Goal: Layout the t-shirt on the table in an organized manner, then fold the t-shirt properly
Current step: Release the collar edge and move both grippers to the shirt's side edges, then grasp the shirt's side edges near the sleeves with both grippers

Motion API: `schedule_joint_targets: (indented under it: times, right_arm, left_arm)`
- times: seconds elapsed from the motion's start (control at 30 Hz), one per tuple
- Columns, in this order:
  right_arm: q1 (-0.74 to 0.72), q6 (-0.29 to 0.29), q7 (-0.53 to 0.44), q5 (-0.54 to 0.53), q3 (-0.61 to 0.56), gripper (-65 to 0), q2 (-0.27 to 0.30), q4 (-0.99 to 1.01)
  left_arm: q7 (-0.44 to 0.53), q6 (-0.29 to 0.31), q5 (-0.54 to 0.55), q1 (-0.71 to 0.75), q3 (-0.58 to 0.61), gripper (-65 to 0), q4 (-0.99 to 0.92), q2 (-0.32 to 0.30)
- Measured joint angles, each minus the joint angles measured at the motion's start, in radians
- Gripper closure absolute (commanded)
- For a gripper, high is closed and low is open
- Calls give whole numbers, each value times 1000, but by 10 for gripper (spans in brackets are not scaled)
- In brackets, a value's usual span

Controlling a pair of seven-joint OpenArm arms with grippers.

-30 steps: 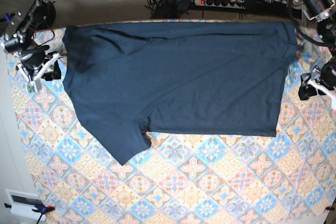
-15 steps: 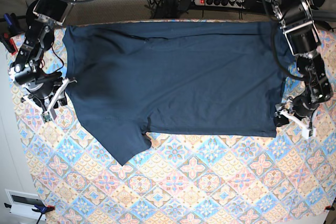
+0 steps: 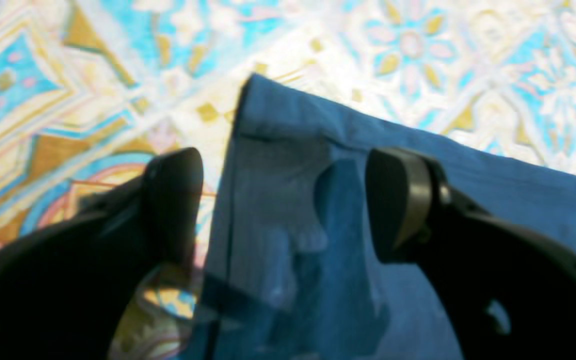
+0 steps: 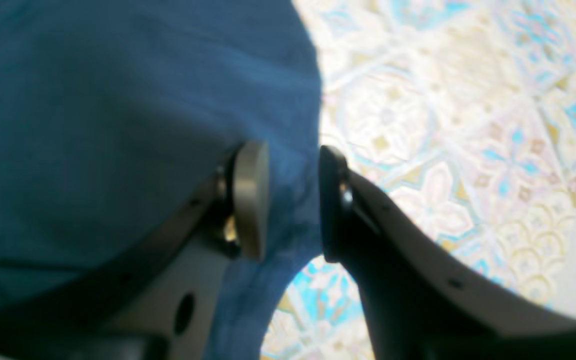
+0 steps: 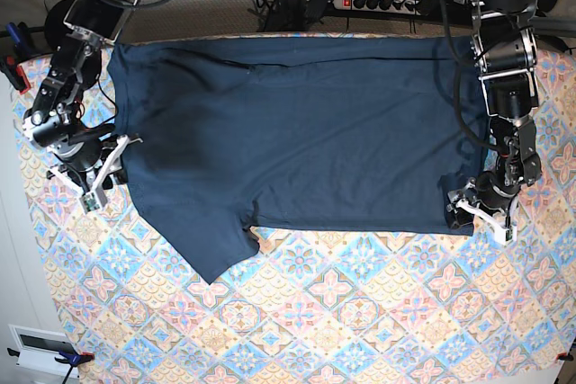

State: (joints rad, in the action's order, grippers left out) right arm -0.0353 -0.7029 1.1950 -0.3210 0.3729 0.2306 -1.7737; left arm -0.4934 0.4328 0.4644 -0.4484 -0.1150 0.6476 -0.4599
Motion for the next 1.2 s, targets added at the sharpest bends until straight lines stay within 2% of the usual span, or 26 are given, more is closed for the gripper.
schedule_joint_targets:
  times: [0.07, 0.2, 0.23, 0.33, 0.37, 0.5, 0.6, 0.7, 0.77, 1.0, 1.2]
  right_arm:
    - [-1, 7, 0, 10, 2, -161, 4, 0]
    - [0, 7, 0, 6, 0, -161, 1, 0]
    - [0, 4, 0, 6, 0, -161, 2, 0]
    - [-2, 4, -1, 7, 0, -163, 2, 3]
    - [-9, 3, -5, 14, 0, -163, 2, 15]
    - [-70, 7, -47, 90, -57, -163, 3, 82]
    - [-124, 5, -113, 157, -136, -161, 4, 141]
    - [-185, 0, -160, 214, -208, -161, 1, 240]
    - [-236, -2, -201, 240, -241, -163, 1, 323]
    - [-339, 3, -391, 261, -259, -165, 11, 658]
    - [-386, 8, -525, 261, -255, -166, 79, 839]
  left_arm:
    - [3, -5, -2, -2, 32, -379, 0, 6]
    - [5, -6, 8, 0, 52, -34, 0, 30]
    - [1, -3, 9, 0, 37, 0, 0, 40]
    - [-2, -1, 10, 3, 1, -1, 0, 50]
    - [-10, 4, 10, 3, -7, -20, 0, 50]
    - [-47, -2, -7, 42, -44, 0, 85, 50]
    - [-55, 1, -7, 101, -69, 0, 180, 52]
    - [-138, -2, -16, 121, -77, 0, 244, 50]
    - [-144, -1, -8, 132, -76, 0, 293, 50]
    - [-153, 2, -10, 211, -77, 0, 369, 52]
    - [-153, 2, -8, 236, -170, 0, 381, 52]
